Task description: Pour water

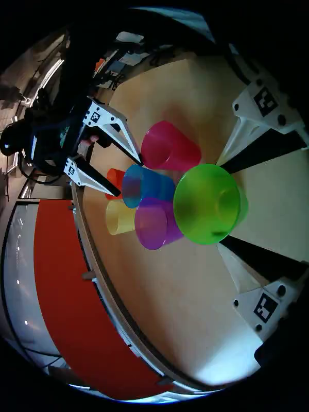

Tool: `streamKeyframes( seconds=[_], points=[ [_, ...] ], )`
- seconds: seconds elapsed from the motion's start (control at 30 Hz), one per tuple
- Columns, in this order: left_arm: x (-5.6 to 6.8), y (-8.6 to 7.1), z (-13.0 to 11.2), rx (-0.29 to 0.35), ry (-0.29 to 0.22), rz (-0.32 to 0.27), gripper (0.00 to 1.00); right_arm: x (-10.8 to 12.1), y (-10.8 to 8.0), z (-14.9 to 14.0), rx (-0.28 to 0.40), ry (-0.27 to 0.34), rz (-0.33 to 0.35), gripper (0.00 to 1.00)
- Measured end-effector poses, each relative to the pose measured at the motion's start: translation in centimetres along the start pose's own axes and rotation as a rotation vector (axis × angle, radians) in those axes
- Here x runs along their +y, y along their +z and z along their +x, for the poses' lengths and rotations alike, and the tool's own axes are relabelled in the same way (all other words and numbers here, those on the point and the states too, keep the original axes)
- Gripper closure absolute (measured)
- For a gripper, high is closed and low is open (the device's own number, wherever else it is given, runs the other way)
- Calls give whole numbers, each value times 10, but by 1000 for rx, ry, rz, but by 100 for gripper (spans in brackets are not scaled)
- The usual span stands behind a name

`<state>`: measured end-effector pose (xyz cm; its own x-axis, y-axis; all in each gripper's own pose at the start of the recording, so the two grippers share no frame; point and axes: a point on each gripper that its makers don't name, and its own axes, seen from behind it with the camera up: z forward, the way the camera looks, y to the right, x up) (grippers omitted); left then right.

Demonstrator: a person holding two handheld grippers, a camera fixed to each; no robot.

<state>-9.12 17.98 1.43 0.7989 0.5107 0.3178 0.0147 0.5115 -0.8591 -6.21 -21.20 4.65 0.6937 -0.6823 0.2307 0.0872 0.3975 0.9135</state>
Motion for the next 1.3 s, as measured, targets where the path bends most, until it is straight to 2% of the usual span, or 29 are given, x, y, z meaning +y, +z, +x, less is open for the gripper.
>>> streamKeyframes(
  seconds=[1.2, 1.3],
  points=[
    [-6, -7, -3, 7, -6, 13, 19, -7, 26, 4, 1, 39, 20, 0],
    [-5, -8, -3, 9, -7, 13, 19, -8, 28, 4, 1, 48, 22, 3]
  ],
)
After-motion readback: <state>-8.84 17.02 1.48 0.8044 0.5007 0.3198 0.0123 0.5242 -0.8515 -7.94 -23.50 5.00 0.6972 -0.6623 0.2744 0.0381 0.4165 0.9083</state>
